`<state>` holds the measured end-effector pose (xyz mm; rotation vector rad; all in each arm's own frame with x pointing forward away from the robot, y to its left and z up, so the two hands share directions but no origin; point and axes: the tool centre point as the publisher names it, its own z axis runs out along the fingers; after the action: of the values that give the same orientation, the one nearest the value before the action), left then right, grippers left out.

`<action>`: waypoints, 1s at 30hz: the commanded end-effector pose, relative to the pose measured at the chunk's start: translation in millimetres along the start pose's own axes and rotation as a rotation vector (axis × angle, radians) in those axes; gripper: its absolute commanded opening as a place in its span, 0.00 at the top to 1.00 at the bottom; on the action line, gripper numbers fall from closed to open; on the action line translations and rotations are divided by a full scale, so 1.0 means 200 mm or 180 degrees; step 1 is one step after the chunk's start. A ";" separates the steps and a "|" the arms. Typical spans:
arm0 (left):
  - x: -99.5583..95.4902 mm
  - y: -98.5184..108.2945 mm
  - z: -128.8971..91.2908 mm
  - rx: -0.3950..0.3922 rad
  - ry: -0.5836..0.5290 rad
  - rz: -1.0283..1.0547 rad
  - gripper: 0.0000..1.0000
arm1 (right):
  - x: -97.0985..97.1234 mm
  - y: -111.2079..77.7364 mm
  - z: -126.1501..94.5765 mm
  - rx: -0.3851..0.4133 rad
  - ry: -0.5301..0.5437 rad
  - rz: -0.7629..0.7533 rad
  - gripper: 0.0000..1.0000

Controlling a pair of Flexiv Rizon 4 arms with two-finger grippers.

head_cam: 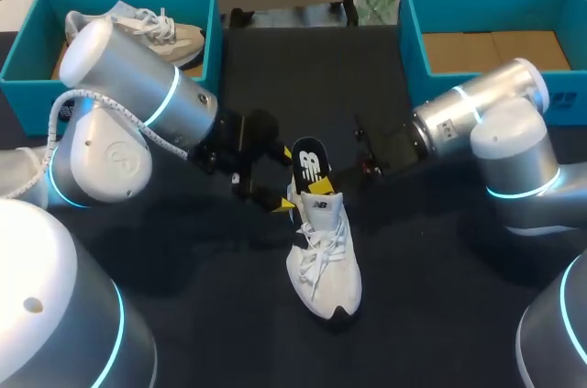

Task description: Take the shoe out of the shoebox, open the shoe tongue, remove and reinsert the insole, then place the shoe into the shoebox

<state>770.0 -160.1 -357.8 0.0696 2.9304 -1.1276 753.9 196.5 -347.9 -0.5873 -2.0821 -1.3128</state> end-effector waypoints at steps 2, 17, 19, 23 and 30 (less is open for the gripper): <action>0.00 0.00 0.00 -0.0005 -0.0003 0.0002 0.00 | 0.03 0.05 -0.02 0.0031 -0.0067 -0.0050 0.84; 0.00 0.00 0.00 -0.0005 -0.0003 0.0002 0.00 | -0.02 0.06 -0.01 0.0137 -0.0023 -0.0033 1.00; 0.00 0.00 0.00 -0.0005 -0.0003 0.0002 0.00 | -0.01 0.04 -0.01 0.0137 -0.0023 0.0022 1.00; 0.00 0.00 0.00 -0.0005 -0.0003 0.0002 0.00 | 0.02 -0.02 0.01 0.0138 -0.0029 0.0142 1.00; 0.00 0.00 0.00 -0.0005 -0.0003 0.0002 0.00 | 0.06 -0.09 0.04 0.0155 -0.0025 0.0294 1.00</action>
<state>770.0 -160.1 -357.8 0.0696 2.9304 -1.1276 740.2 196.2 -351.6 -0.6452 -2.0593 -1.2000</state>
